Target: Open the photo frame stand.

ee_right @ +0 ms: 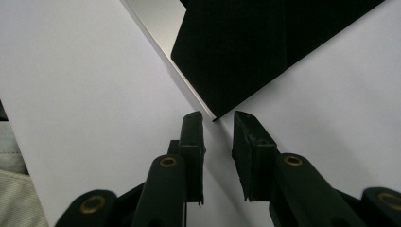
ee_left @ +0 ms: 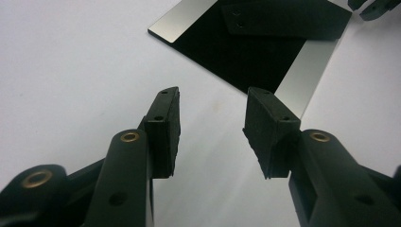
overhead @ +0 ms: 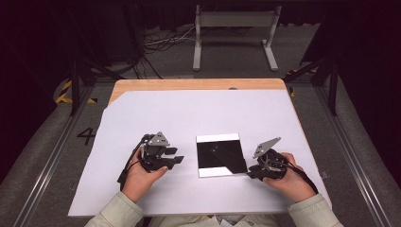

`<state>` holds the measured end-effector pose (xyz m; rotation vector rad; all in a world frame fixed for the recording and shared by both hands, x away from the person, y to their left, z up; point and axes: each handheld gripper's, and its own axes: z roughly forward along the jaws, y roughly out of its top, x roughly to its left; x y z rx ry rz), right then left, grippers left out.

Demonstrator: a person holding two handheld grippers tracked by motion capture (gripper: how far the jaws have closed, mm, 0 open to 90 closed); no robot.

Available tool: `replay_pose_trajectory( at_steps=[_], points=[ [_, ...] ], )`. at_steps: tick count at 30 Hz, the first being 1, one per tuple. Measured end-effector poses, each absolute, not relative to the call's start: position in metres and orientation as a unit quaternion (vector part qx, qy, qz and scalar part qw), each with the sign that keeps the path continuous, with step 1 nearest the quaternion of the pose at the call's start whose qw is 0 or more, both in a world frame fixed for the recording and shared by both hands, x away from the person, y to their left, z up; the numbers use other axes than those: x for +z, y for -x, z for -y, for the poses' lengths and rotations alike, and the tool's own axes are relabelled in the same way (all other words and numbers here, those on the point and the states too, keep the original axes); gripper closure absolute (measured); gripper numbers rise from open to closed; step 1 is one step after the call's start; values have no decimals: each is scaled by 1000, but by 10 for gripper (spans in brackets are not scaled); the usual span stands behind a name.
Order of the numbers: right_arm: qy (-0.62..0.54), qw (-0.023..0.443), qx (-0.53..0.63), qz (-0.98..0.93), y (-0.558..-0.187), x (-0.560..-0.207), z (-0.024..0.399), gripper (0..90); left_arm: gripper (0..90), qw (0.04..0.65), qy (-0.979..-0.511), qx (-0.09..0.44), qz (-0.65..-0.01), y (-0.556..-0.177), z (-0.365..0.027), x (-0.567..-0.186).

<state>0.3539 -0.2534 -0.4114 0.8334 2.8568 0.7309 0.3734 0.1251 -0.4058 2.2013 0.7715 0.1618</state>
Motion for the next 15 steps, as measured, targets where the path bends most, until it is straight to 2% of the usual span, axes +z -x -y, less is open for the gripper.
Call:
replay_pose_trajectory(
  at_steps=[15],
  points=[
    [-256, 58, 209, -942, -352, -415, 244, 806, 566, 390, -867, 63, -305, -373, -125, -407]
  ],
)
